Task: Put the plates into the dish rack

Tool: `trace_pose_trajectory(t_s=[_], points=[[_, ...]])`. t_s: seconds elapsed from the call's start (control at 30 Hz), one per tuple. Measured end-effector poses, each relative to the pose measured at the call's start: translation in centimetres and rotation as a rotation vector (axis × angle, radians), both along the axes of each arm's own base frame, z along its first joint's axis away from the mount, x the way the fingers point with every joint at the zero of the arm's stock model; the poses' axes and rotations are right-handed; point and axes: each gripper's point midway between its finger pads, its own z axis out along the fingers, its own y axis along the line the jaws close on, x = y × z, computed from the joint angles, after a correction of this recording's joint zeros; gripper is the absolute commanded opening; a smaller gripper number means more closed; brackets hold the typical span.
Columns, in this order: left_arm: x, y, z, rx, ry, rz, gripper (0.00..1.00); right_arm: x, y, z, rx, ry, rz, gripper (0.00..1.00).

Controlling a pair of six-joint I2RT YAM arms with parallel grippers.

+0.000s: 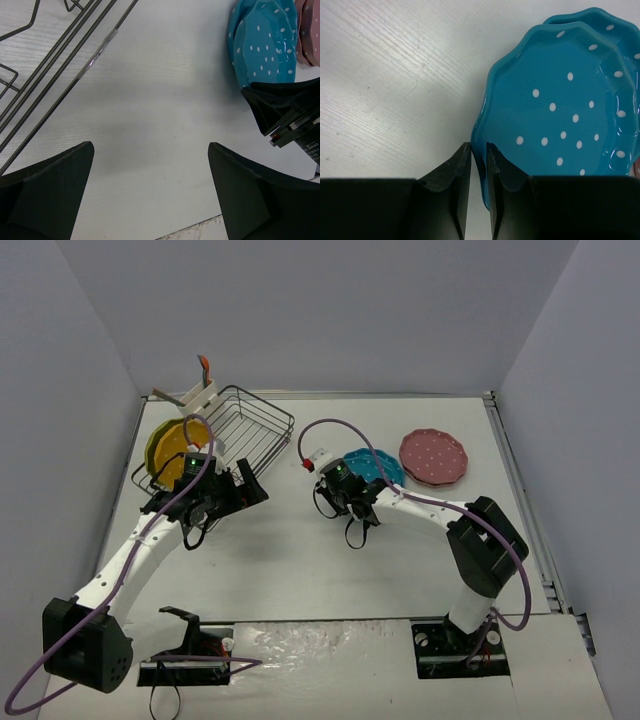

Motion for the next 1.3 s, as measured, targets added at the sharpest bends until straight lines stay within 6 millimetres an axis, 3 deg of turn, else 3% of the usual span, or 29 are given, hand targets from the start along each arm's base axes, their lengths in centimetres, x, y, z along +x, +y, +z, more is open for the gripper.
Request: trace_pose_trajectory(t_s=[0.23, 0.33, 0.4, 0.5, 0.6, 0.7, 0.8, 0.9, 0.97, 1.1, 1.3], points=[[0.0, 0.0, 0.0, -0.001, -0.002, 0.0, 0.96, 0.0, -0.1, -0.2, 0.014, 0.004, -0.035, 0.23], [0.1, 0.0, 0.0, -0.001, -0.003, 0.0, 0.96, 0.1, -0.1, -0.2, 0.019, 0.004, -0.049, 0.37], [0.1, 0.0, 0.0, -0.001, -0.003, 0.0, 0.96, 0.1, -0.2, -0.2, 0.027, 0.005, -0.063, 0.59], [0.1, 0.0, 0.0, -0.001, -0.003, 0.0, 0.96, 0.1, -0.2, 0.2, 0.065, 0.014, -0.094, 0.75], [0.1, 0.0, 0.0, -0.001, -0.002, 0.0, 0.96, 0.6, -0.9, 2.3, 0.139, 0.002, -0.146, 0.89], [0.1, 0.0, 0.0, 0.0, -0.003, 0.0, 0.96, 1.4, -2.1, 5.9, 0.245, -0.041, -0.225, 0.97], [0.1, 0.0, 0.0, -0.001, -0.003, 0.0, 0.95, 2.0, -3.8, 9.3, 0.361, -0.085, -0.314, 1.0], [0.0, 0.0, 0.0, 0.0, -0.002, -0.001, 0.96, 1.8, -6.3, 10.5, 0.454, -0.09, -0.413, 1.0], [0.0, 0.0, 0.0, 0.0, -0.002, -0.001, 0.96, 1.3, -8.2, 10.0, 0.499, -0.063, -0.482, 1.0], [0.0, 0.0, -0.1, 0.001, -0.002, -0.003, 0.96, -0.2, -11.6, 6.4, 0.559, 0.052, -0.616, 1.0], [-0.1, -0.1, -0.1, 0.004, 0.001, -0.009, 0.96, -3.0, -12.9, 2.0, 0.654, 0.234, -0.723, 1.0]])
